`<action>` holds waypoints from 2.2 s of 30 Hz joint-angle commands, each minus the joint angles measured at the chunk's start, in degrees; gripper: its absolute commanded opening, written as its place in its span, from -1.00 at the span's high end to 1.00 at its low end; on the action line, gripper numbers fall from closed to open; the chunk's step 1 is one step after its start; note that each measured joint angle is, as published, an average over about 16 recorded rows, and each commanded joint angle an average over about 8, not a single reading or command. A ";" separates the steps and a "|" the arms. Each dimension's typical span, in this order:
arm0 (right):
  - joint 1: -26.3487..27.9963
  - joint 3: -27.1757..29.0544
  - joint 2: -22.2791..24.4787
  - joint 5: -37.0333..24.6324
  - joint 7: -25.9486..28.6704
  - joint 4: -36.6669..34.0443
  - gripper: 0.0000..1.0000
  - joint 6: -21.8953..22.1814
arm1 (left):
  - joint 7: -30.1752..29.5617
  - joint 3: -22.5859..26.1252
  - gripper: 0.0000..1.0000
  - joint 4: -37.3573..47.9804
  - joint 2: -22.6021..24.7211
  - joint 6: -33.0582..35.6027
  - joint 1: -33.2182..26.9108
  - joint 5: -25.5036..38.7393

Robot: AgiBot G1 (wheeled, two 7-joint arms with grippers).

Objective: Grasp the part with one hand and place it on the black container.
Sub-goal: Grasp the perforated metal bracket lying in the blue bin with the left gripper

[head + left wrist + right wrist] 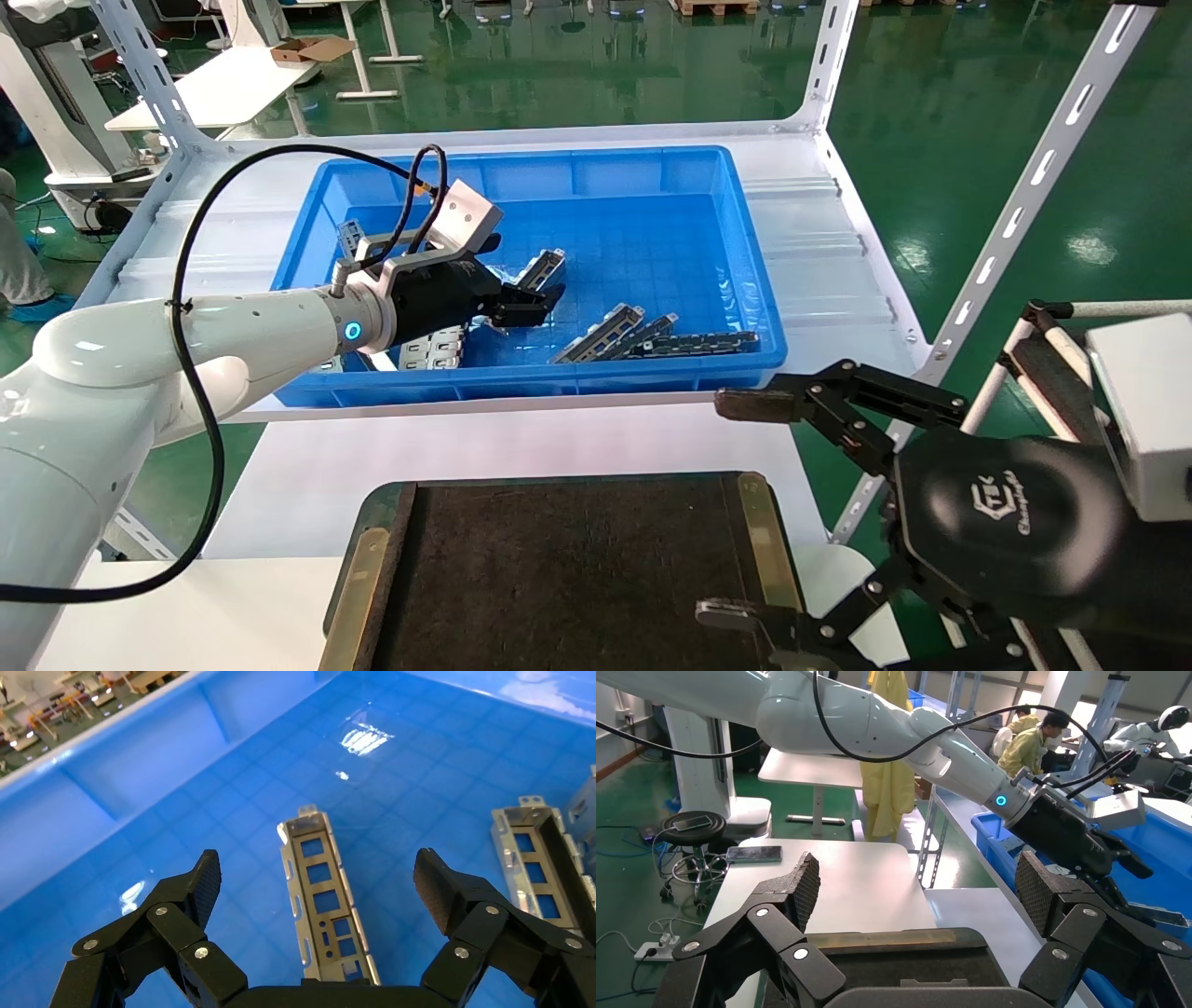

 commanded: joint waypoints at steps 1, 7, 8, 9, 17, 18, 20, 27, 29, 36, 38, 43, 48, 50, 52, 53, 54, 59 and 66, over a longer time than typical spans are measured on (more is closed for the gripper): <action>0.00 0.00 0.00 0.00 0.00 0.00 0.91 0.00 | 0.78 -0.28 0.97 1.69 0.56 -0.32 -0.33 -0.40; 0.00 -0.01 0.00 0.01 -0.01 0.00 1.00 0.00 | 1.72 -0.88 1.00 4.65 1.29 -0.50 -0.83 -1.90; 0.00 -0.01 0.01 0.01 -0.01 0.00 1.00 0.01 | 1.81 -0.93 1.00 4.99 1.37 -0.50 -0.88 -2.11; 0.00 -0.01 0.01 0.01 -0.01 0.00 1.00 0.01 | 1.89 -0.95 1.00 5.30 1.45 -0.52 -0.91 -2.30; 0.01 -0.03 0.01 0.02 -0.01 0.00 1.00 0.01 | 1.93 -0.62 1.00 6.34 2.03 -1.06 -0.48 -3.59; 0.01 -0.03 0.01 0.02 -0.01 0.00 1.00 0.01 | 1.84 -0.50 1.00 6.32 2.07 -1.13 -0.37 -3.72; 0.01 -0.03 0.01 0.02 -0.01 0.00 1.00 0.01 | 1.60 -0.21 1.00 6.22 2.14 -1.27 -0.17 -3.96; 0.01 -0.04 0.02 0.03 -0.02 0.00 1.00 0.02 | 0.41 0.91 1.00 5.76 2.15 -1.78 0.26 -4.83; 0.01 -0.04 0.02 0.03 -0.02 0.00 1.00 0.02 | 0.12 1.19 1.00 5.69 2.13 -1.99 0.32 -5.10; 0.01 -0.05 0.02 0.04 -0.03 0.00 1.00 0.02 | -0.42 2.08 1.00 5.80 1.98 -2.47 0.47 -6.00; 0.01 -0.06 0.02 0.04 -0.03 0.00 1.00 0.02 | -0.51 2.28 1.00 5.92 1.95 -2.50 0.50 -6.24; 0.02 -0.06 0.02 0.04 -0.03 0.00 1.00 0.03 | -0.64 2.67 1.00 6.10 1.72 -1.79 0.20 -6.91; 0.02 -0.07 0.03 0.05 -0.03 0.00 1.00 0.03 | -0.08 2.34 1.00 5.90 0.98 0.66 -0.73 -8.20; 0.02 -0.07 0.03 0.05 -0.04 0.00 1.00 0.03 | 0.43 2.03 1.00 5.71 0.44 2.36 -1.17 -8.85; 0.02 -0.07 0.03 0.05 -0.04 0.00 1.00 0.03 | 1.11 1.70 1.00 5.39 -0.27 4.50 -1.59 -9.48; 0.02 -0.08 0.03 0.05 -0.04 0.00 1.00 0.03 | 1.47 1.52 1.00 5.17 -0.72 5.78 -1.79 -9.81; 0.02 -0.08 0.03 0.05 -0.04 0.00 1.00 0.03 | 1.82 1.35 1.00 4.92 -1.19 7.15 -1.97 -10.14; 0.02 -0.08 0.03 0.06 -0.04 0.00 1.00 0.03 | 3.25 0.69 1.00 2.82 -4.07 14.91 -2.60 -11.56; 0.02 -0.09 0.04 0.06 -0.05 0.00 1.00 0.04 | 3.01 0.20 1.00 -3.07 -8.27 25.45 -1.76 -13.30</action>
